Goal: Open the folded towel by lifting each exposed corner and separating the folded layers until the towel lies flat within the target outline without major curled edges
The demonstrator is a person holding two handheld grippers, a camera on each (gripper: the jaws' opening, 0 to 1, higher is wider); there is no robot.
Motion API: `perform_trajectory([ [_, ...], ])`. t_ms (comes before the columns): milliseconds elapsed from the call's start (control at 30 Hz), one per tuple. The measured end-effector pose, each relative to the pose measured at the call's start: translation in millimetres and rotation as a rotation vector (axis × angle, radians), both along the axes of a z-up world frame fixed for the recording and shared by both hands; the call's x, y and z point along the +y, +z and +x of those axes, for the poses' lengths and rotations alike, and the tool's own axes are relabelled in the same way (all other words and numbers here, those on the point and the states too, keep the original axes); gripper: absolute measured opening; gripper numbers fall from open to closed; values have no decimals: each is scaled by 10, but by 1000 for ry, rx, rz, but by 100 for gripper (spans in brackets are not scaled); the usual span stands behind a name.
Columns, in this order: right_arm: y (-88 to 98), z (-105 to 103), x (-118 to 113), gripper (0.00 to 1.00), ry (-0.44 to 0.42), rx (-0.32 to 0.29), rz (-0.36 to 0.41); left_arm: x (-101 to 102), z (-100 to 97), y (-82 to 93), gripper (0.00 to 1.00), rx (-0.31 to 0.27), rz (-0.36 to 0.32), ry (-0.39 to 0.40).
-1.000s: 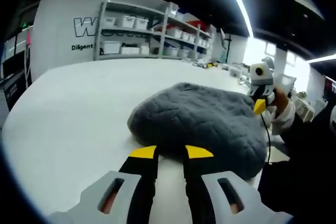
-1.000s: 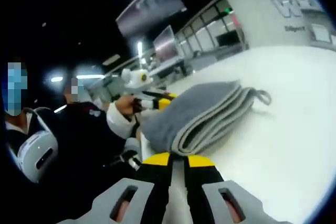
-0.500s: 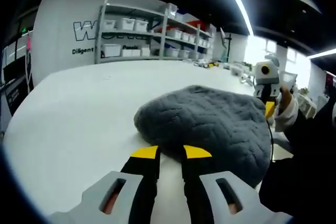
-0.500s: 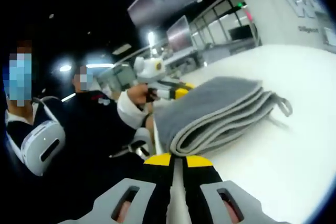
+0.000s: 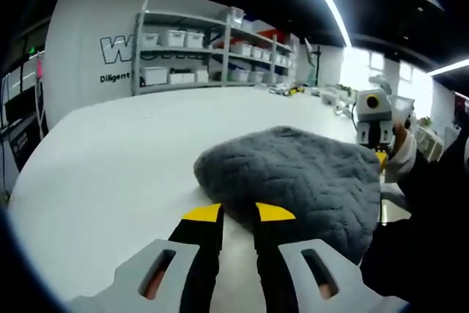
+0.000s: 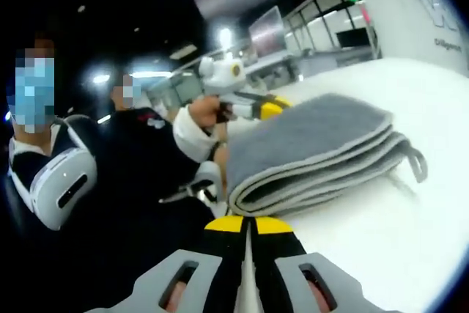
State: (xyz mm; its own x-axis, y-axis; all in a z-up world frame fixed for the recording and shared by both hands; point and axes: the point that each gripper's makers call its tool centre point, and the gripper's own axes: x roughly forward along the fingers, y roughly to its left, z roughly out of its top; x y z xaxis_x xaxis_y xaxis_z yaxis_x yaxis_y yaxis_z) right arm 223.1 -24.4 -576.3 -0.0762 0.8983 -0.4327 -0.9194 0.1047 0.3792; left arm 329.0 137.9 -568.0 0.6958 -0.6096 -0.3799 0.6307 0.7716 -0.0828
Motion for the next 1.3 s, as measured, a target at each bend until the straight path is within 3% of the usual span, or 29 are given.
perform_trajectory([
  [167, -38, -18, -23, 0, 9, -12, -19, -61, -88, 145, 19, -25, 1, -34],
  [367, -97, -51, -28, 0, 17, -17, -41, -249, -283, 425, 26, -111, 28, -115],
  [433, -98, -35, -36, 0, 18, -20, -45, -408, -418, 503, 28, -120, 16, -186],
  [533, -97, -10, -47, 0, 21, -25, -46, -573, -564, 557, 33, -161, 72, -261],
  [633, -100, -7, -47, 0, 22, -23, -45, -744, -722, 562, 41, -191, 139, -335],
  [867, -111, -29, -44, 0, 23, -28, -46, -983, -876, 533, 51, -206, 164, -406],
  [1300, -140, -78, -30, 0, 26, -26, -50, -1205, -948, 414, 44, -198, 172, -467],
])
